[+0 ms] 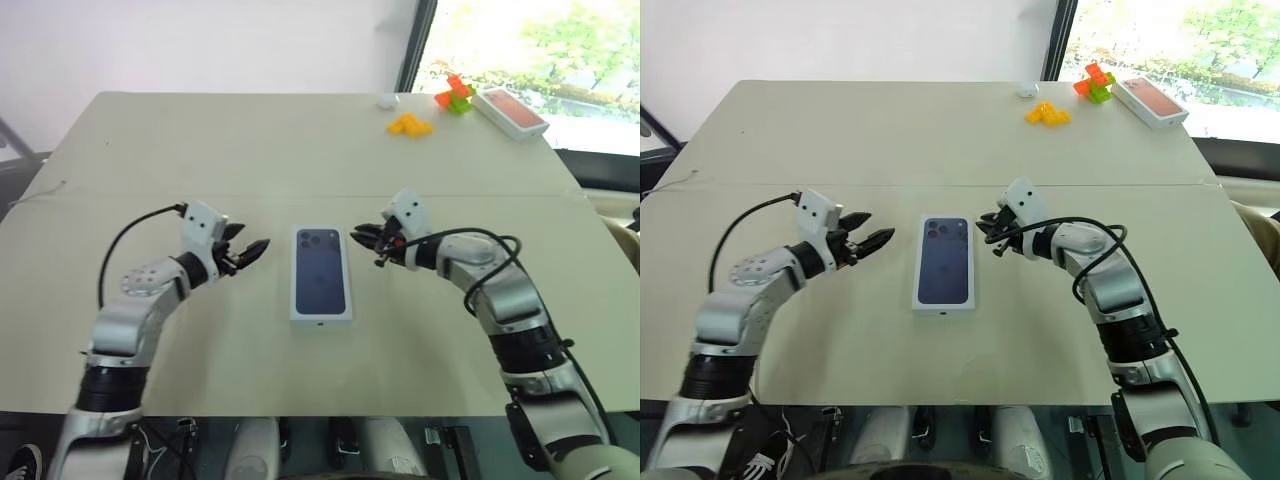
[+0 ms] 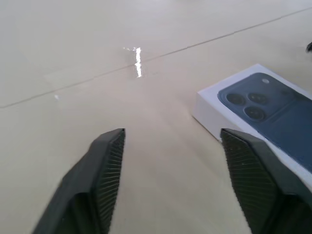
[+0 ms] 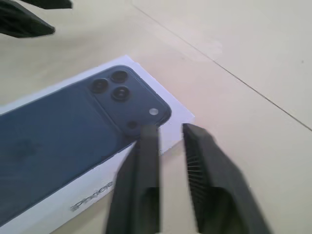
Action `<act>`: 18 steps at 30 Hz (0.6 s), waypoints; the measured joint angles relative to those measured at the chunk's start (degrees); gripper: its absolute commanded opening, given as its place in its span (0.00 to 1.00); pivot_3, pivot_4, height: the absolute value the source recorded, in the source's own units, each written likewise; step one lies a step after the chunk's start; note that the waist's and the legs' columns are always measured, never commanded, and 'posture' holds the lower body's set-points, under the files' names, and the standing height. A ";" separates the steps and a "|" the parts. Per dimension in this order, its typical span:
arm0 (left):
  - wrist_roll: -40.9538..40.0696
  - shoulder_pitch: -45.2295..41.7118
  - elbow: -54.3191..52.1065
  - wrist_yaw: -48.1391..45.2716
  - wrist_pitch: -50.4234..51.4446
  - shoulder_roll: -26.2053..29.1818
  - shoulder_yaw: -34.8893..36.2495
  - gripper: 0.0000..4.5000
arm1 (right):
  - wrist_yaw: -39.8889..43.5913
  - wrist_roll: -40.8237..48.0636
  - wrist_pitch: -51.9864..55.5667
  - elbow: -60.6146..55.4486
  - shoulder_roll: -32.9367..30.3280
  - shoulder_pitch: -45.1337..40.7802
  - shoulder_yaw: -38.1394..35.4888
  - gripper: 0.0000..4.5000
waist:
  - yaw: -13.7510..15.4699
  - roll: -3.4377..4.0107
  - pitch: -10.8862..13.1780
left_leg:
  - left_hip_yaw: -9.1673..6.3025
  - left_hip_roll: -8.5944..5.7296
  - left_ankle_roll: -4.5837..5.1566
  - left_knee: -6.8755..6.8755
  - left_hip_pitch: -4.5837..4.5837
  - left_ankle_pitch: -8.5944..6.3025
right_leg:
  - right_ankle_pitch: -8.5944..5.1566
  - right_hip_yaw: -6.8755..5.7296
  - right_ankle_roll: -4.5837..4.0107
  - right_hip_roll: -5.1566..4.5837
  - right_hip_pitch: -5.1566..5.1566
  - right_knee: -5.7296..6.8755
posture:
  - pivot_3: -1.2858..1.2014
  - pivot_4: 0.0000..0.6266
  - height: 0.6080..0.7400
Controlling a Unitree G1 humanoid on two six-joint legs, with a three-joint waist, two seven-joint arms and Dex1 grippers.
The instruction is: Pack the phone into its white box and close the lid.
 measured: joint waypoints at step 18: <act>-7.24 17.61 -2.19 -12.83 -2.13 11.49 16.46 1.00 | 15.09 9.13 -5.67 -5.31 -15.97 10.09 -12.19 0.98 | 0.29 0.03 0.03 | -0.02 0.02 -0.01 0.04 0.01 -0.01 | -0.07 0.01 0.06 -0.01 -0.01 -0.06 | 0.52 0.24 0.98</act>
